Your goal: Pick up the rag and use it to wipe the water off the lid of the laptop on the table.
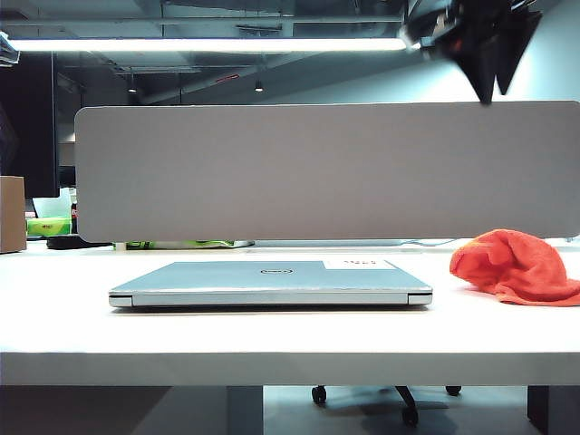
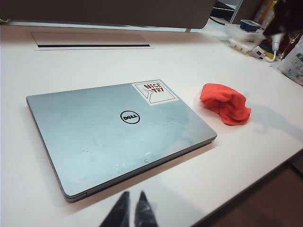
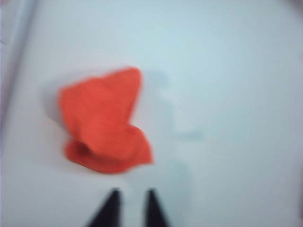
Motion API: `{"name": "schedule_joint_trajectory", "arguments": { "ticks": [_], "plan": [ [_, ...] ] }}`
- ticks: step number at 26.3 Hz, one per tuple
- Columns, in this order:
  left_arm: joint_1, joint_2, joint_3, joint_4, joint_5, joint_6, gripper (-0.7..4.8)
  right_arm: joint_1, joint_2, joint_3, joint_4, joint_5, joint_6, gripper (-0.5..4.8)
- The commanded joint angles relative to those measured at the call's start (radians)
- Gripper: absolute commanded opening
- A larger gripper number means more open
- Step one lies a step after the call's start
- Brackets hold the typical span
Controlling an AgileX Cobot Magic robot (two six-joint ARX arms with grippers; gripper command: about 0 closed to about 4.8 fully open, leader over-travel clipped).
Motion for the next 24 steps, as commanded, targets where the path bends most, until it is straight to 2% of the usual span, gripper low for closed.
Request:
{"name": "schedule_joint_trajectory", "arguments": {
  "ticks": [1, 4, 6, 8, 10, 12, 14, 19, 24],
  "plan": [
    [-0.001, 0.000, 0.004, 0.009, 0.004, -0.002, 0.22, -0.011, -0.065, 0.003, 0.116, -0.153, 0.031, -0.03],
    [-0.001, 0.000, 0.004, 0.009, 0.002, 0.000, 0.22, -0.011, -0.138, 0.003, 0.241, -0.217, 0.028, -0.03],
    [-0.001, 0.000, 0.004, 0.009, 0.003, 0.000, 0.22, -0.011, -0.187, -0.005, 0.348, -0.307, 0.028, -0.03],
    [-0.001, 0.000, 0.004, 0.009, 0.004, 0.000, 0.22, -0.011, -0.240, -0.045, 0.481, -0.394, 0.028, -0.03],
    [-0.001, 0.000, 0.004, 0.009, 0.000, 0.001, 0.22, -0.011, -0.313, -0.132, 0.647, -0.435, 0.029, -0.03],
    [-0.001, 0.000, 0.004, 0.009, 0.000, 0.000, 0.22, -0.011, -0.373, -0.217, 0.747, -0.440, 0.029, -0.03],
    [-0.001, 0.000, 0.004, 0.016, 0.000, 0.000, 0.22, -0.011, -0.500, -0.426, 0.937, -0.440, 0.029, -0.03],
    [-0.001, 0.000, 0.004, 0.048, -0.001, 0.001, 0.22, -0.011, -0.674, -0.724, 1.180, -0.439, 0.039, -0.02],
    [-0.001, -0.046, 0.004, 0.066, -0.121, 0.032, 0.22, -0.011, -0.906, -1.073, 1.389, -0.354, 0.140, -0.02]
  ]
}}
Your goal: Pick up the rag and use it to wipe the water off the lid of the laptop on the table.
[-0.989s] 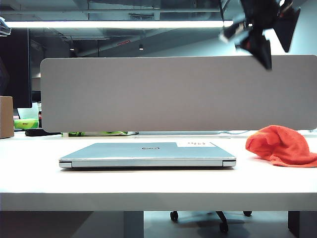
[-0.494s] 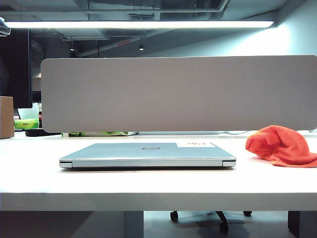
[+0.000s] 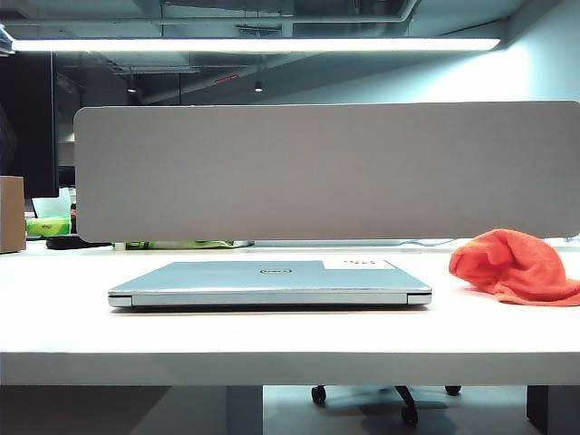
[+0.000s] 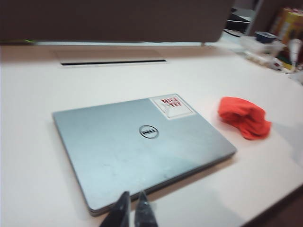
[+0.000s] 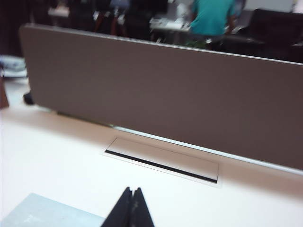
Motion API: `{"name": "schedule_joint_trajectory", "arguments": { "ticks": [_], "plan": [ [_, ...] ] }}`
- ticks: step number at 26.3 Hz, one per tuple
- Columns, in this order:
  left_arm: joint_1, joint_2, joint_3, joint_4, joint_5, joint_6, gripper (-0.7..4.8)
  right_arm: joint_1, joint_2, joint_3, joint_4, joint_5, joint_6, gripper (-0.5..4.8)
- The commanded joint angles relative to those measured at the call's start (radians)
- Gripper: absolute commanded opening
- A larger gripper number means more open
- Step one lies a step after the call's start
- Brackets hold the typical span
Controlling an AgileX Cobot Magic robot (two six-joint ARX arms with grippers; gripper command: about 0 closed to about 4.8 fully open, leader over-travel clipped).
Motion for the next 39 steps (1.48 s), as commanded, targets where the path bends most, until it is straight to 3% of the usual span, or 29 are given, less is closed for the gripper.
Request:
{"name": "schedule_joint_trajectory", "arguments": {
  "ticks": [1, 6, 12, 17, 27, 36, 39],
  "plan": [
    [-0.001, -0.037, 0.004, 0.023, -0.056, 0.047, 0.22, 0.001, -0.111, -0.135, 0.117, 0.061, 0.057, -0.02],
    [-0.001, -0.119, 0.003, 0.023, -0.142, 0.077, 0.22, 0.001, -0.245, -0.278, 0.149, 0.094, 0.062, -0.02],
    [-0.001, -0.238, -0.026, 0.023, -0.220, 0.109, 0.28, 0.002, -0.425, -0.408, 0.146, 0.182, 0.190, -0.03],
    [-0.001, -0.432, -0.139, 0.017, -0.330, 0.106, 0.55, 0.002, -0.591, -0.439, 0.035, 0.238, 0.187, -0.02],
    [-0.001, -0.454, -0.216, 0.003, -0.345, 0.137, 0.55, 0.004, -0.787, -0.446, -0.290, 0.234, 0.153, -0.02],
    [-0.001, -0.454, -0.328, 0.005, -0.500, 0.161, 0.55, 0.005, -0.942, -0.531, -0.345, 0.227, 0.153, -0.02],
    [-0.001, -0.454, -0.346, 0.012, -0.576, 0.170, 0.54, 0.005, -1.001, -0.576, -0.361, 0.157, 0.153, -0.02]
  ]
}}
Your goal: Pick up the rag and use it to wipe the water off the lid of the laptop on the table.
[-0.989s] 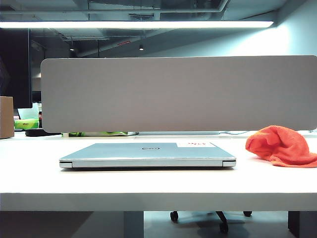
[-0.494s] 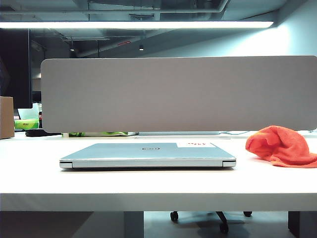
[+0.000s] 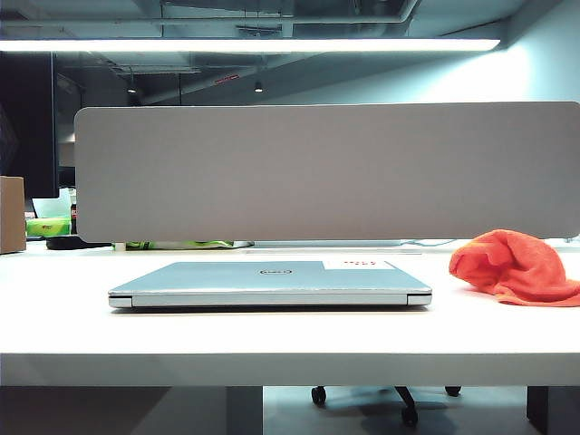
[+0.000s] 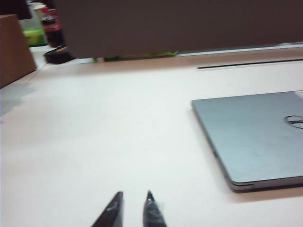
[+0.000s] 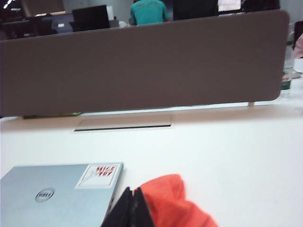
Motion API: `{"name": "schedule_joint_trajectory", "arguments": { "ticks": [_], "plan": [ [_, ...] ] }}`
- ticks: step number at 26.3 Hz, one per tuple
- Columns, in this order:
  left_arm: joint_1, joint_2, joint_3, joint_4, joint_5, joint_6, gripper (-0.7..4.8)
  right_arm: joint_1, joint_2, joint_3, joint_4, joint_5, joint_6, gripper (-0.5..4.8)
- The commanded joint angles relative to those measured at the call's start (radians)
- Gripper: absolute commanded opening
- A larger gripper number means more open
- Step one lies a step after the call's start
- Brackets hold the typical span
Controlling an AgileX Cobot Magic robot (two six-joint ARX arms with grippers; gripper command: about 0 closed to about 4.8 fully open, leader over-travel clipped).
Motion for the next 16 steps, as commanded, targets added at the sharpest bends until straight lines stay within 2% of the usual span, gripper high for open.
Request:
{"name": "schedule_joint_trajectory", "arguments": {
  "ticks": [1, 6, 8, 10, 13, 16],
  "plan": [
    [-0.001, 0.000, -0.011, 0.015, -0.079, 0.023, 0.54, 0.000, -0.045, -0.040, 0.002, -0.079, -0.003, -0.02],
    [-0.001, 0.000, -0.032, 0.000, -0.076, 0.022, 0.54, 0.000, -0.076, -0.154, 0.039, -0.187, -0.002, -0.02],
    [-0.001, 0.000, -0.032, -0.011, -0.073, 0.022, 0.54, 0.000, -0.076, -0.194, 0.115, -0.243, 0.005, -0.01],
    [-0.001, 0.000, -0.032, -0.011, -0.074, 0.022, 0.54, 0.000, -0.075, -0.263, 0.271, -0.305, 0.004, 0.00],
    [-0.001, 0.000, -0.032, -0.011, -0.074, 0.022, 0.54, 0.000, -0.075, -0.311, 0.352, -0.303, 0.004, 0.05],
    [-0.001, 0.000, -0.032, -0.011, -0.074, 0.022, 0.54, 0.000, -0.077, -0.325, 0.327, -0.299, 0.004, 0.05]
  ]
}}
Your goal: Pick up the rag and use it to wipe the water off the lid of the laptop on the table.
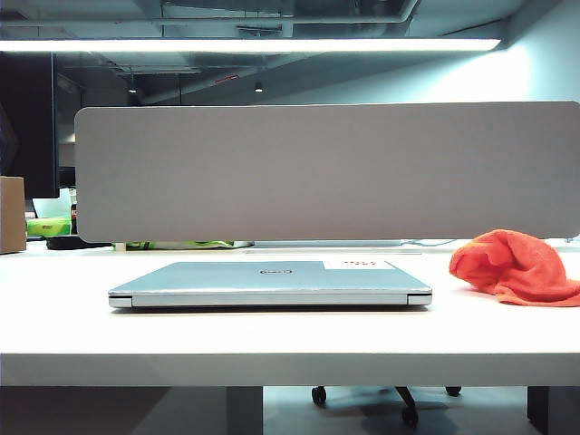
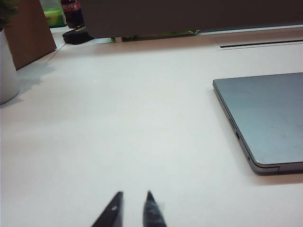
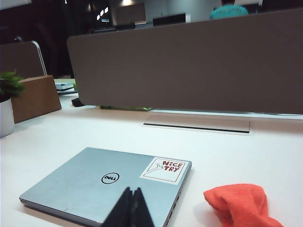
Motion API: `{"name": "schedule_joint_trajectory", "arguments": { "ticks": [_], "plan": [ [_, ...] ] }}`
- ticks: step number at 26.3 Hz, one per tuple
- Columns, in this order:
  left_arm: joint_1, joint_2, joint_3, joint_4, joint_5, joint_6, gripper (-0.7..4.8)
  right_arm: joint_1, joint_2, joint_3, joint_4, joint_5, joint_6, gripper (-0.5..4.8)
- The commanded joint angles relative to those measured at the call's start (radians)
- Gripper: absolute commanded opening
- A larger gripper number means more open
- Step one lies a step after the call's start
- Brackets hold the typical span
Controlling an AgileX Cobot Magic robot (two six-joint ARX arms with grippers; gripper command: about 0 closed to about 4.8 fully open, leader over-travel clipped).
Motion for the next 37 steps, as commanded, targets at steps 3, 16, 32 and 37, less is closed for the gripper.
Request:
{"name": "schedule_joint_trajectory", "arguments": {
  "ticks": [3, 16, 32, 37],
  "plan": [
    [-0.001, 0.000, 0.003, 0.012, 0.004, 0.003, 0.54, 0.000, -0.002, -0.006, -0.047, 0.001, -0.005, 0.05],
    [-0.001, 0.000, 0.003, 0.012, 0.004, 0.003, 0.54, -0.085, -0.002, -0.115, 0.270, 0.042, -0.109, 0.05],
    [-0.001, 0.000, 0.003, 0.012, 0.004, 0.003, 0.54, -0.326, -0.001, -0.240, 0.171, 0.023, 0.025, 0.05],
    [-0.001, 0.000, 0.003, 0.012, 0.004, 0.003, 0.54, -0.323, -0.001, -0.240, 0.068, 0.019, 0.042, 0.05]
  ]
}}
